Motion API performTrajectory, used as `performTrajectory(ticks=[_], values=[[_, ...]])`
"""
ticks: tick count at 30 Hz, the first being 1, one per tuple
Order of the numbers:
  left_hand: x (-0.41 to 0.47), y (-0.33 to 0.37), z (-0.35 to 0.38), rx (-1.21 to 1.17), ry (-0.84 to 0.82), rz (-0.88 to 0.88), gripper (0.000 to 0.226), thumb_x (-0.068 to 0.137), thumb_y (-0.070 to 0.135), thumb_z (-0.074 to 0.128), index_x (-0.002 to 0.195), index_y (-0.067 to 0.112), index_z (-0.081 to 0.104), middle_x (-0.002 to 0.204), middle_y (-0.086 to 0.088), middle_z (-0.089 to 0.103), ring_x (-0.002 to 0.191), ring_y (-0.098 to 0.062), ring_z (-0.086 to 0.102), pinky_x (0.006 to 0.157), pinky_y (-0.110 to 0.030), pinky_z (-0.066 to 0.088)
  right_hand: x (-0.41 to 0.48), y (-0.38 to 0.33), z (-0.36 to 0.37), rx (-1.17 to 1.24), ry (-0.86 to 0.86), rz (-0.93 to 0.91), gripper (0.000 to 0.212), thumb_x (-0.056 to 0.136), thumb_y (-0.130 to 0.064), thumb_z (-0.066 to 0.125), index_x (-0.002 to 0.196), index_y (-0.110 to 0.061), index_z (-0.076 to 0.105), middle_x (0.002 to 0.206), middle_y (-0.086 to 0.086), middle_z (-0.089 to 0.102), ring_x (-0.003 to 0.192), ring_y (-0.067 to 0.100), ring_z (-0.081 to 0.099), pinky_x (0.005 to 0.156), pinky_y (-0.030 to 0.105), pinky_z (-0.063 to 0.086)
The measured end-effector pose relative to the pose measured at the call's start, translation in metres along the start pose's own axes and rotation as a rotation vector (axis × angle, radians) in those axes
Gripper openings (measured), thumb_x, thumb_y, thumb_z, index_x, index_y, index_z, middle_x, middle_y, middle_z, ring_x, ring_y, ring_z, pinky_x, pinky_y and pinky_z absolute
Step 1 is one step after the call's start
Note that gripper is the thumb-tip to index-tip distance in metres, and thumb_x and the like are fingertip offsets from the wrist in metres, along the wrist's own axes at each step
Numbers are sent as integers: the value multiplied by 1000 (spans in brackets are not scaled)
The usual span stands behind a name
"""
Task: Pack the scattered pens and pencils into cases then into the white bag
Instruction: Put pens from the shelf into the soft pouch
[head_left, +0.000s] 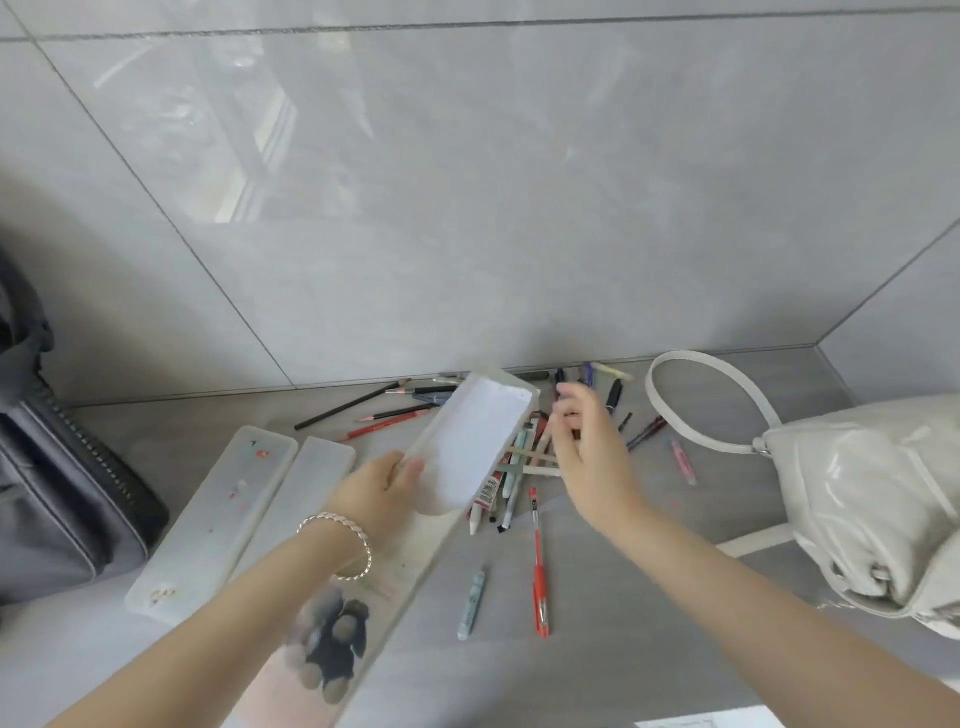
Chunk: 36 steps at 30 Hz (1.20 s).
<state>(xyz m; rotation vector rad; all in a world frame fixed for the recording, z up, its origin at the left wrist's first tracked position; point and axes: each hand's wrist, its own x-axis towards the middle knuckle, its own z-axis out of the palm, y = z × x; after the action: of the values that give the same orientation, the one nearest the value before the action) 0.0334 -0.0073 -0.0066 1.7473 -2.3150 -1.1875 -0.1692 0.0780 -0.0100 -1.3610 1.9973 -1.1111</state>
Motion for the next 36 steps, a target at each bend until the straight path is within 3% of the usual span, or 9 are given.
performTrajectory(ticks=[4,9,13,15,18,20,26,32,36], values=[[8,-23,2,-109,87,-148,37,97,35,37,67,13,40,62,-1,40,59,-20,39,55,-29,28,-32,49,22,-762,-478,-500,34,51,-7,78,79,-21,65,91,3,62,84,20,61,68,29,55],[2,-34,17,-153,105,-217,36,96,35,38,69,11,41,65,-2,45,65,-23,43,56,-28,30,-37,76,33,-798,-698,-465,20,46,-22,73,58,-26,58,81,-4,65,72,15,60,67,23,50],[-2,-35,23,-177,122,-240,39,96,37,38,64,14,37,61,0,42,64,-22,44,55,-31,30,-33,67,26,-647,-455,-309,13,72,-13,45,73,-15,58,76,1,60,70,22,57,67,28,33],[-4,-34,23,-170,140,-235,38,96,38,37,66,14,39,61,0,44,64,-22,45,54,-30,30,-30,59,23,-375,-179,98,12,90,-9,40,84,-10,50,73,5,57,62,21,52,57,27,31],[-5,-29,24,-143,155,-225,38,96,37,37,64,18,38,60,2,45,66,-23,47,55,-30,31,-19,71,34,237,113,908,25,89,-16,47,65,-12,38,56,4,39,44,19,34,41,24,25],[-7,-25,25,-135,155,-215,38,96,37,37,63,19,36,59,2,43,61,-19,45,54,-30,30,-12,77,42,355,215,1108,39,86,-26,55,57,-12,33,52,5,35,41,18,33,36,22,26],[-8,-15,27,-77,135,-179,35,97,39,34,67,20,38,63,4,46,70,-22,47,53,-25,30,1,86,51,104,201,1023,30,80,-28,63,66,-2,63,61,9,60,49,25,48,52,28,39],[-10,-17,34,-126,112,-218,36,96,38,36,67,16,38,61,3,42,65,-21,44,55,-30,29,7,87,35,252,289,1140,31,80,-34,56,67,-6,51,62,6,51,47,21,37,47,24,29],[-11,-18,37,-161,104,-236,38,96,38,37,66,15,36,60,2,40,61,-20,41,54,-30,28,6,60,20,337,271,1004,26,93,-20,35,76,-6,49,64,6,56,42,17,44,44,24,29]])
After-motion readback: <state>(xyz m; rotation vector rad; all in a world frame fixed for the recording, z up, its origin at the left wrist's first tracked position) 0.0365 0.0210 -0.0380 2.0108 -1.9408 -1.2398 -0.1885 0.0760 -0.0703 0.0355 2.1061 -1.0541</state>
